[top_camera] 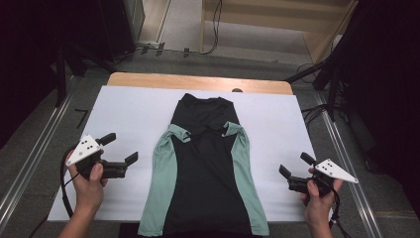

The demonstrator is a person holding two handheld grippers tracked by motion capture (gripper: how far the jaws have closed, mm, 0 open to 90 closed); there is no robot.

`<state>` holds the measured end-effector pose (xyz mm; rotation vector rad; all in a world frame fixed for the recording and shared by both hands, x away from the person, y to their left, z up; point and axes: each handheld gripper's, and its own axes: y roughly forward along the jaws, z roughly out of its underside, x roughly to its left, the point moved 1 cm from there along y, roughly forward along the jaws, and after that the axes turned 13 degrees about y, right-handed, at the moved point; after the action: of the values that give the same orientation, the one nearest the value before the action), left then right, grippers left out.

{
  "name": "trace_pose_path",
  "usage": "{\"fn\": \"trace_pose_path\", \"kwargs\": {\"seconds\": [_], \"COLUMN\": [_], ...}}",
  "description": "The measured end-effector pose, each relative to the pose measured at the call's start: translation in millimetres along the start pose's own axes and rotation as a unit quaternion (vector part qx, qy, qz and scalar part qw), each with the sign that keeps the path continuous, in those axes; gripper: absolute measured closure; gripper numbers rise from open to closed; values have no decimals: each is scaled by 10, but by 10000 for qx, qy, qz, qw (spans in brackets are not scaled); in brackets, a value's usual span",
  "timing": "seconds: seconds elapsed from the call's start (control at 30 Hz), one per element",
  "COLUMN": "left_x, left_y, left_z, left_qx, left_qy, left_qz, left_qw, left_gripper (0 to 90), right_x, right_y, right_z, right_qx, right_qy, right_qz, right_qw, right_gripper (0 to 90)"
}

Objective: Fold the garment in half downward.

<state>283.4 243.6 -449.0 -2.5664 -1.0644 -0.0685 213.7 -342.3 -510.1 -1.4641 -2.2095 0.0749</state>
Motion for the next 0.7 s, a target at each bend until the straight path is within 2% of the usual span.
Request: {"fn": "trace_pose_path", "kwargs": {"seconds": [0.07,0.27,0.4,0.5,0.7], "left_x": [5,36,54,63,88], "left_y": [39,162,265,345,470], "left_z": [-34,-133,-201,-237,-308], "left_qx": [20,45,62,34,-23], "left_qy": [0,32,46,-31,-69], "left_qz": [94,181,184,239,294], "left_qw": [10000,9998,9998,9997,9995], "left_gripper": [0,0,0,0,0], "right_x": [-26,-94,-84,-87,-72], "right_y": [-16,-18,-19,-20,-4], "right_z": [8,69,90,99,118], "right_qx": [-8,66,100,99,145], "right_qy": [12,33,-27,12,-64], "right_qz": [-22,-9,-35,-41,-80], "right_qw": [10000,10000,9999,9999,9998], "right_gripper": [0,0,0,0,0]}}
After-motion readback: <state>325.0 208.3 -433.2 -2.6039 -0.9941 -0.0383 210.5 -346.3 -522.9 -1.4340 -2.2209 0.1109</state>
